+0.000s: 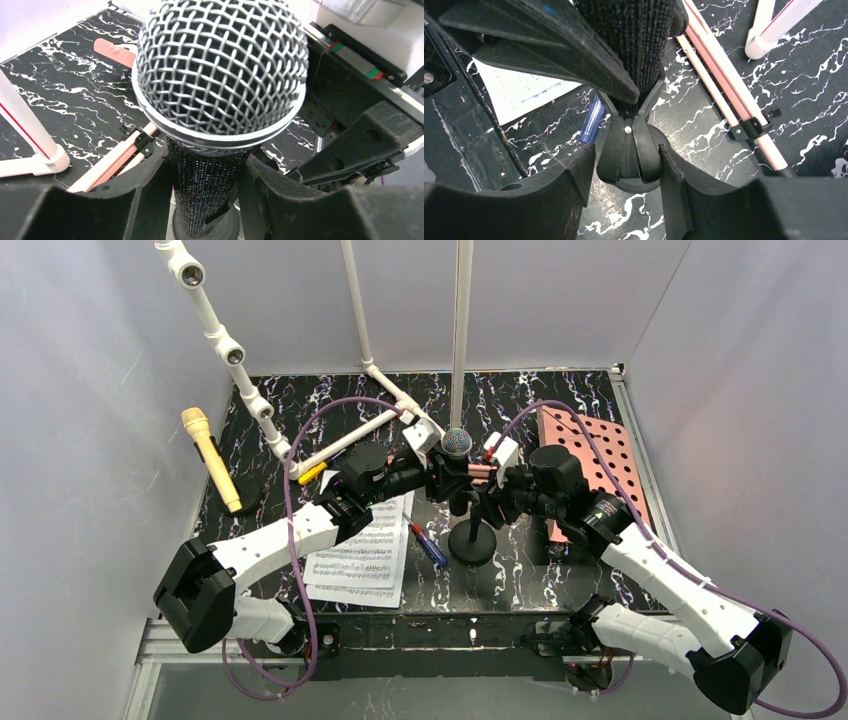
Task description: Pack up the instrument practice props
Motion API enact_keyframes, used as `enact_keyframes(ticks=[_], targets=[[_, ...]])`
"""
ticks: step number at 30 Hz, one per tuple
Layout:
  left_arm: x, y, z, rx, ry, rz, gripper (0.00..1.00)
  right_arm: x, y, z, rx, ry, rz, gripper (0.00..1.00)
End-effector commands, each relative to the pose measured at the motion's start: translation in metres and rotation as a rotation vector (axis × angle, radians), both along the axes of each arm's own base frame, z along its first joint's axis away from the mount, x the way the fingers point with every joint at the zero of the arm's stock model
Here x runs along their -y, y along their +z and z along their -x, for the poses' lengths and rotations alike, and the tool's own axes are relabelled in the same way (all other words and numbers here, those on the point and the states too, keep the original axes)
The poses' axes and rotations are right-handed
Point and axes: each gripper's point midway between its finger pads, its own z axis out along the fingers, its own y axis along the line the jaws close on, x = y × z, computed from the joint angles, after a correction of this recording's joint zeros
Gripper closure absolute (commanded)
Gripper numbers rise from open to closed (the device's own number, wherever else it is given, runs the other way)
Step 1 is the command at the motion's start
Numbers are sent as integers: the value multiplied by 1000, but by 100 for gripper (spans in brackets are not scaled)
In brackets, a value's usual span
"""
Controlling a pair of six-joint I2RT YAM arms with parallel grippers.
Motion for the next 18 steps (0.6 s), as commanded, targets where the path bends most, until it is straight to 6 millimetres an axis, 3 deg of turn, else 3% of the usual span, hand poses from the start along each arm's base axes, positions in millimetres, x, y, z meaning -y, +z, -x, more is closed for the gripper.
enact_keyframes(ticks=[1, 7, 18], targets=[[5, 21, 9, 56, -51, 52, 72, -8, 17, -2, 79, 51, -37, 41], [8, 25, 13, 51, -82, 60, 92, -10, 14, 0, 76, 89, -13, 41], [7, 28, 12, 55, -74, 65, 99, -6, 6, 3, 51, 96, 23, 49]])
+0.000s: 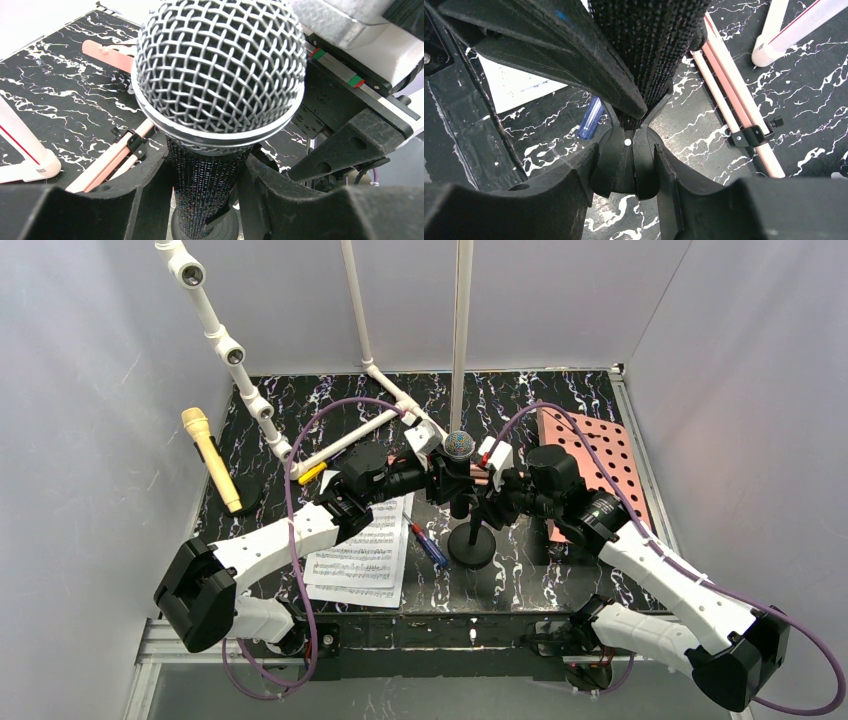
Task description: Pack up the instrument practice props
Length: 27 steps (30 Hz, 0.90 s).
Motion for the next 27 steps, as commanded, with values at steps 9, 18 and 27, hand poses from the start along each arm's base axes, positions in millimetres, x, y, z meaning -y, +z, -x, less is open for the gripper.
enact_keyframes(ticks=[9, 18, 27], targets=[[5, 30, 6, 42, -31, 71, 100, -3, 4, 0, 12, 32, 10, 47], [4, 32, 6, 43, -28, 75, 100, -4, -1, 0, 5, 36, 23, 46], [1, 33, 3, 43, -2, 77, 100, 0, -11, 1, -11, 37, 56, 44]])
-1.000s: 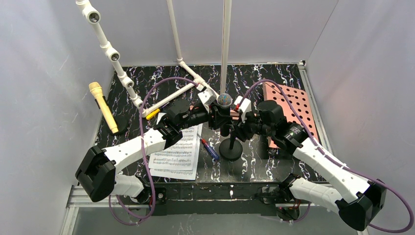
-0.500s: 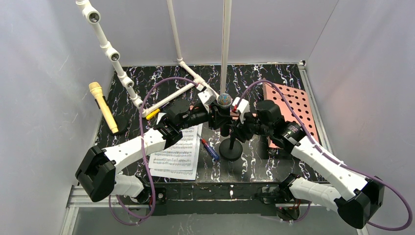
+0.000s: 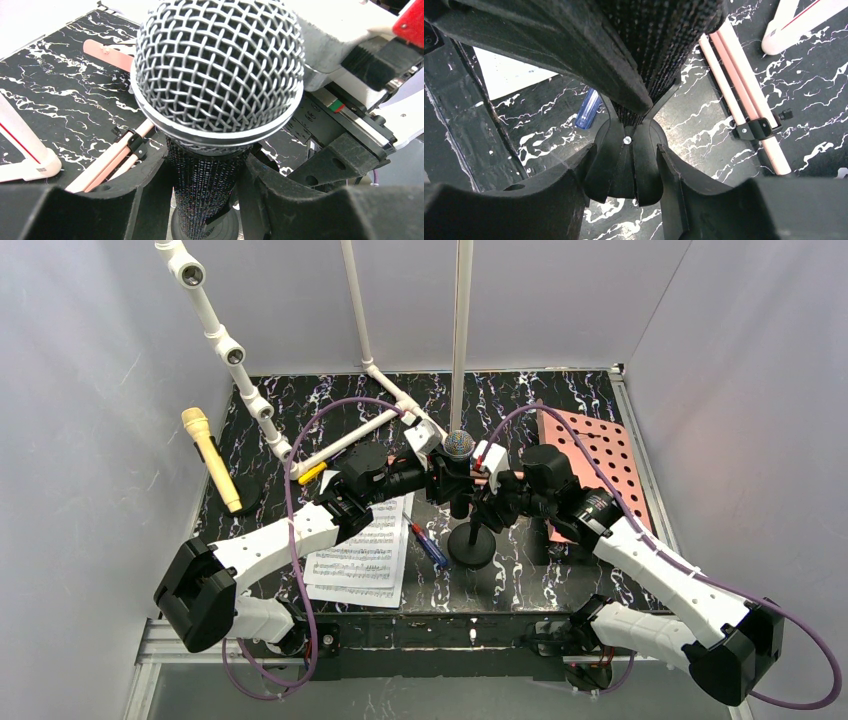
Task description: Pack up the instrument practice props
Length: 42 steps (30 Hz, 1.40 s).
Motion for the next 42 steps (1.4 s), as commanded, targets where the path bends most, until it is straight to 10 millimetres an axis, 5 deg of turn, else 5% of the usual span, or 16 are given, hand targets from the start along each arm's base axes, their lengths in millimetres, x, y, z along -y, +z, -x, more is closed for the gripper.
enact_keyframes(ticks=[1, 18, 28, 42], targets=[[1, 33, 4, 45, -7, 74, 100, -1, 3, 0, 11, 17, 6, 43], [-4, 28, 0, 51, 23, 48, 100, 5, 3, 1, 23, -1, 18, 56], [-10, 30, -4, 73, 61, 24, 100, 9, -3, 4, 2, -18, 25, 99], [-34, 43, -18, 68, 174, 33, 100, 12, -9, 3, -3, -38, 34, 99]])
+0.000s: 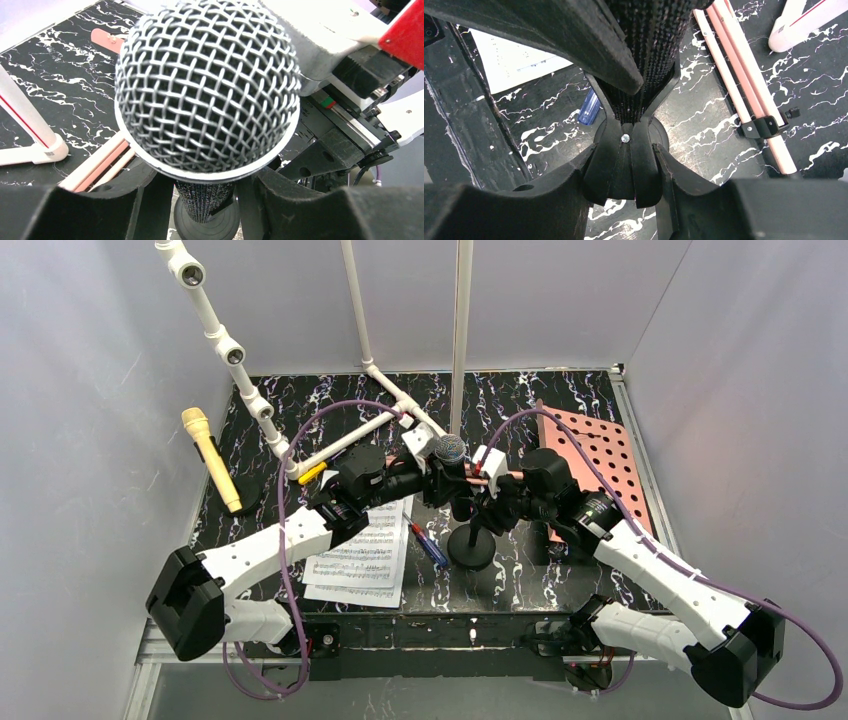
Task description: Pack up the instrument practice props
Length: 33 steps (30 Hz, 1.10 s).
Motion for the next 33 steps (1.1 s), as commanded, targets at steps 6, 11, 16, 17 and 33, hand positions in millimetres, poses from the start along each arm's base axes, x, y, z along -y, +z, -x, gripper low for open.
enact_keyframes(ticks=[6, 11, 16, 17, 33], targets=[[-38, 53, -28, 60, 171, 97, 100, 8, -3, -3, 3, -44, 19, 99], [-57, 60, -38, 53, 222, 122, 100, 9, -4, -4, 1, -49, 23, 99], [-83, 69, -47, 45, 287, 155, 100, 9, -7, -4, -6, -48, 29, 99], [-88, 70, -48, 43, 300, 161, 100, 9, -8, -4, -9, -47, 31, 99], [-101, 28, -42, -156, 310, -17, 100, 20, 11, -16, 89, -149, -16, 99]])
